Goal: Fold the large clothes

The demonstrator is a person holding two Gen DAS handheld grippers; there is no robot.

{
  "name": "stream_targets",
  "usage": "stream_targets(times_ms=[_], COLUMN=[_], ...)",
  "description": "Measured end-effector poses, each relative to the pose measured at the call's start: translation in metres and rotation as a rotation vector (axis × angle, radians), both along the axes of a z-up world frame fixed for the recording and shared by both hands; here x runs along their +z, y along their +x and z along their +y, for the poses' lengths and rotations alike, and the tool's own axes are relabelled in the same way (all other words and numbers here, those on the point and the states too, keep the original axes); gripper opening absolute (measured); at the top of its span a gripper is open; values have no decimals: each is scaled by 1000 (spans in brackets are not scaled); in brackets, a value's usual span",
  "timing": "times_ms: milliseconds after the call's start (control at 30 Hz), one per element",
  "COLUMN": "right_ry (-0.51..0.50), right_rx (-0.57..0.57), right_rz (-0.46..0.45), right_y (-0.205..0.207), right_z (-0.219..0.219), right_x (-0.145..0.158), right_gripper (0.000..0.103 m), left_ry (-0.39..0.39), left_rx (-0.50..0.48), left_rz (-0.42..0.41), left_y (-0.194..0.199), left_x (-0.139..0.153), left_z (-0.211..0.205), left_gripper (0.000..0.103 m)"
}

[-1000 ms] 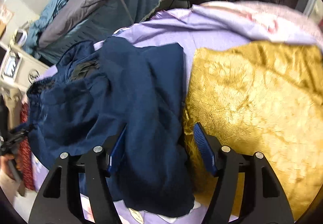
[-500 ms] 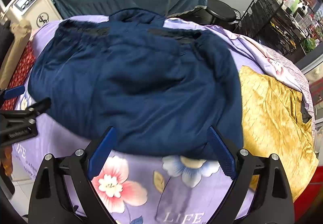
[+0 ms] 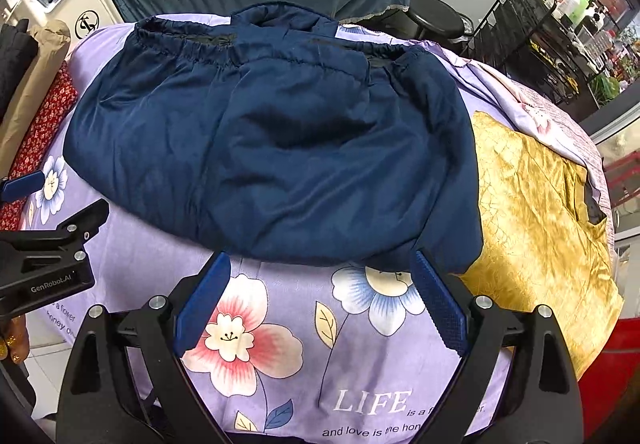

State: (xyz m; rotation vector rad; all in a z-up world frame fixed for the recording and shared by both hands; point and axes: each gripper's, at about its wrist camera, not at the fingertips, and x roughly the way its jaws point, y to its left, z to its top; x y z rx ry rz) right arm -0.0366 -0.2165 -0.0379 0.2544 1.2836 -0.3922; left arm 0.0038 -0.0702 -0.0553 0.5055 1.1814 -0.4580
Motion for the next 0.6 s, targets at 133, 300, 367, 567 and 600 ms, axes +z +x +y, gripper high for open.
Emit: stream_targets(times_ms=[133,300,367,567,600], right_ry=[-11,-16,-18,-15,-13], right_rx=[7,3,3,4,3], right_rz=[3,8,11,10,9], right_y=[1,3,5,9,10], right_z=[1,2,2,1,1], right_x=[0,1,2,2,3], right_gripper=[90,90,90,90,90], left_ry=[-5,-15,-7,-1,-1], left_rx=[-6,-3,-7,-6,-5], left_rz=[-2,14,9,9,11], left_y=[0,1,2,4,4], left_x=[2,3,3,4,4], left_z=[-1,-2,-3,-4,-4], left_gripper=[96,96,96,96,96])
